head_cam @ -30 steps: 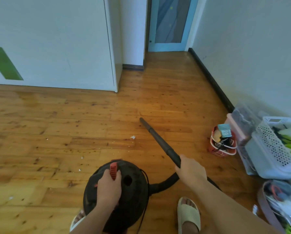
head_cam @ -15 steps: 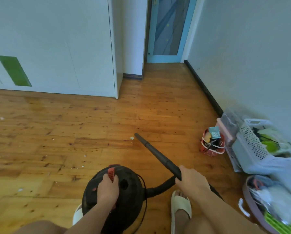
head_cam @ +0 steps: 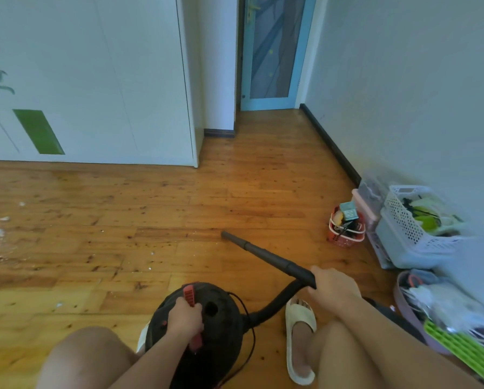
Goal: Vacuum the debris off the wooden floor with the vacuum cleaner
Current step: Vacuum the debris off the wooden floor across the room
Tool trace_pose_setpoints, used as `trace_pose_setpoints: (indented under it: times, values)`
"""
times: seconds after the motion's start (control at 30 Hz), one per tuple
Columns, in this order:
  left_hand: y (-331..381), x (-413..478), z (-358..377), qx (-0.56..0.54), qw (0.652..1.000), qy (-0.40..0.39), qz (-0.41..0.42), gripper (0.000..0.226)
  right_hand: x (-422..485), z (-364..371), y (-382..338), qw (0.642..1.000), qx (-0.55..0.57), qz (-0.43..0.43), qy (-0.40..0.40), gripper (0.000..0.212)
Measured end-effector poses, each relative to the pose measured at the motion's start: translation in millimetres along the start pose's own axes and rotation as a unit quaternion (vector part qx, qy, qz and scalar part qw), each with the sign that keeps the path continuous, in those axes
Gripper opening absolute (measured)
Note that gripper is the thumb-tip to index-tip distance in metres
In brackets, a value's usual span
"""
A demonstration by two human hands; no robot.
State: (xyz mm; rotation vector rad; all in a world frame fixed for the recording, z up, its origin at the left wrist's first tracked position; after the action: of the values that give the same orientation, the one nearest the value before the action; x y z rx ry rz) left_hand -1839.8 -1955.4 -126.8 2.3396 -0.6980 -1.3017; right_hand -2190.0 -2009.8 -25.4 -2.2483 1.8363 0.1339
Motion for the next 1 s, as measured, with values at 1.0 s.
trace_pose_setpoints:
  times: [1.0]
  values:
    - [-20.3,-35.2,-12.0,-0.008,0.998,-0.042,0.039,0.011,8.1,-9.7,7.2,0.998,-0.018,-0.047,-0.024,0.032]
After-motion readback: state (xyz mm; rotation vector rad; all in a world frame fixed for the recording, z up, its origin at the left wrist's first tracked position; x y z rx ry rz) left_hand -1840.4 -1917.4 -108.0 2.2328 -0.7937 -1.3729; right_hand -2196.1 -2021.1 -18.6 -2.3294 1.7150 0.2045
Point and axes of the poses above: each hand's wrist, its own x-axis towards the middle knuckle, its own z-axis out of the palm, y = z × x, the point moved 8 cm from there along x, towards the middle knuckle, and after that the axes turned 11 degrees about -z, right-handed, at the moved point
